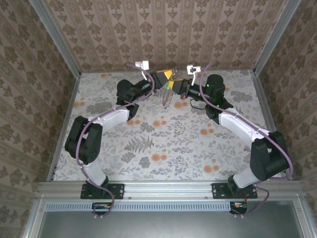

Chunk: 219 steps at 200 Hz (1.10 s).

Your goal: Put the keys on the keyring

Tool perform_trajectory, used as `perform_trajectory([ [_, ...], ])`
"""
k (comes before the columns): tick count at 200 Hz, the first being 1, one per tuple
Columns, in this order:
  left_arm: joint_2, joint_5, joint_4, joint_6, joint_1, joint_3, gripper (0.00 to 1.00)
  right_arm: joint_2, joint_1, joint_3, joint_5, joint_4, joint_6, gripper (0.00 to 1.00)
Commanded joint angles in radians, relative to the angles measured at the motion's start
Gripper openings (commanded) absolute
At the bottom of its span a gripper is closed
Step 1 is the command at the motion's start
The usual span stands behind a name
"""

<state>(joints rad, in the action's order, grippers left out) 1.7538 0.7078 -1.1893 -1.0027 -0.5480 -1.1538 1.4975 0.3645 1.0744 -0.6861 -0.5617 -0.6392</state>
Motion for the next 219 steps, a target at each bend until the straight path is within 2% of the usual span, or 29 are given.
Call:
perform_trajectory([
  [1,0.001,0.082,-0.031,-0.003,-0.012,-0.007,0.0,-0.054,0.01,0.018,-0.001,0.091,0.055,0.0],
  [112,0.004,0.188,0.056,0.08,0.017,-0.037,0.0,-0.1,-0.065,0.159,-0.107,0.601,0.294,0.0],
  [219,0.009,0.213,0.1,0.12,0.017,-0.042,0.0,-0.091,-0.09,0.254,-0.132,0.742,0.378,0.0],
])
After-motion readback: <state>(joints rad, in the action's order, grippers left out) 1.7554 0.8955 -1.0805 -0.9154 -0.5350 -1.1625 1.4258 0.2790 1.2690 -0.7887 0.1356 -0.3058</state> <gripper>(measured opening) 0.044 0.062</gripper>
